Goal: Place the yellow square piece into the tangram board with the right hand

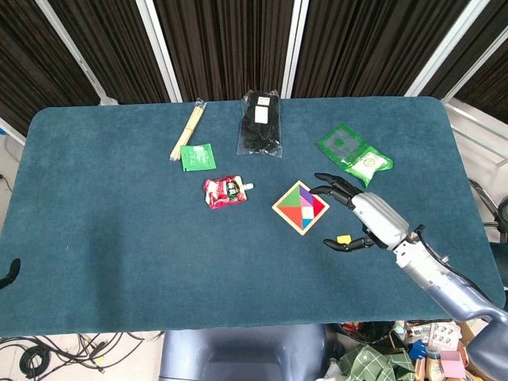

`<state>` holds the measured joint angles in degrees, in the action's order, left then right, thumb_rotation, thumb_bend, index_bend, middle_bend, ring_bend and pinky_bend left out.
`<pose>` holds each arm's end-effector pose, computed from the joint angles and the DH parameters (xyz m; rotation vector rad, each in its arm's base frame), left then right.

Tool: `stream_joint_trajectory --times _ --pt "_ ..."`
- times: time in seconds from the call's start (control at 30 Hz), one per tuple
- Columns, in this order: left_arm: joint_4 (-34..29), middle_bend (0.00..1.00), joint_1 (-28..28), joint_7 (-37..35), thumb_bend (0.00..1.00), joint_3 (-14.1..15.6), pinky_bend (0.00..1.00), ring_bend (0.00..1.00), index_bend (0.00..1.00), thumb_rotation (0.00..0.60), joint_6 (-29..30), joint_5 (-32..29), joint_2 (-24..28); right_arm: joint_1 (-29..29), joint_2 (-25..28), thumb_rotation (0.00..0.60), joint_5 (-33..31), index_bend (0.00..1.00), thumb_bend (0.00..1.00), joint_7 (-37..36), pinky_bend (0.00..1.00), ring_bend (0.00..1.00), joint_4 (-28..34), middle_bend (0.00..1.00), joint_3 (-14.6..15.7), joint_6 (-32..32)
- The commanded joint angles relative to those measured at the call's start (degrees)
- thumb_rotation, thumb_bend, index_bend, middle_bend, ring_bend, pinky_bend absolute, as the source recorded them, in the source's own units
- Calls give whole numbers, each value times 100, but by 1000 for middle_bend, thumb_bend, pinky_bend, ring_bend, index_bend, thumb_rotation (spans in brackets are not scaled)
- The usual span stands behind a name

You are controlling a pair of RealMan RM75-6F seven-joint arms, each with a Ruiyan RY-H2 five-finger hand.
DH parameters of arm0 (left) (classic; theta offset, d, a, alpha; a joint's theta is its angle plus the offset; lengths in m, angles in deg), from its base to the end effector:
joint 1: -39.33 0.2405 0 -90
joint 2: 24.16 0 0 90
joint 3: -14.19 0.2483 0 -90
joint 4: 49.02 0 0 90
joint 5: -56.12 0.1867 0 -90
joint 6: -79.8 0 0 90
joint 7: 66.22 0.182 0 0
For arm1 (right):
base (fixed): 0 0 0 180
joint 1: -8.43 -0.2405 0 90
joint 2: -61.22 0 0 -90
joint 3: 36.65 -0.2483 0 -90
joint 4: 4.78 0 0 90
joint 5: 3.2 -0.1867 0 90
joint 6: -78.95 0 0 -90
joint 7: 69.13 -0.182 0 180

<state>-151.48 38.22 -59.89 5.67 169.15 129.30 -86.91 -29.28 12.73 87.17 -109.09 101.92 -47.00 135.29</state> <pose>-0.3031 0.2072 0.2100 -1.0741 -0.9520 -0.8662 -0.1039 -0.3312 0.1673 1.8546 -1.3607 1.4006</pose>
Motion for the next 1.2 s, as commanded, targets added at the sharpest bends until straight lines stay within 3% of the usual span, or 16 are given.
stream_joint_trajectory --times 0.03,1.0,1.2 --pt "-3 0 6 -2 321 9 0 0 0 600 3 9 6 -20 -62 600 -63 177 168 90 128 0 9 0 17 -33" --pt "19 0 10 1 321 9 0 0 0 600 22 29 -1 -47 -237 600 -365 177 171 584 128 0 65 0 26 -64" --pt "12 0 8 7 321 9 0 0 0 600 24 32 -4 -9 -252 600 -531 177 164 1059 127 0 -18 0 38 -73"
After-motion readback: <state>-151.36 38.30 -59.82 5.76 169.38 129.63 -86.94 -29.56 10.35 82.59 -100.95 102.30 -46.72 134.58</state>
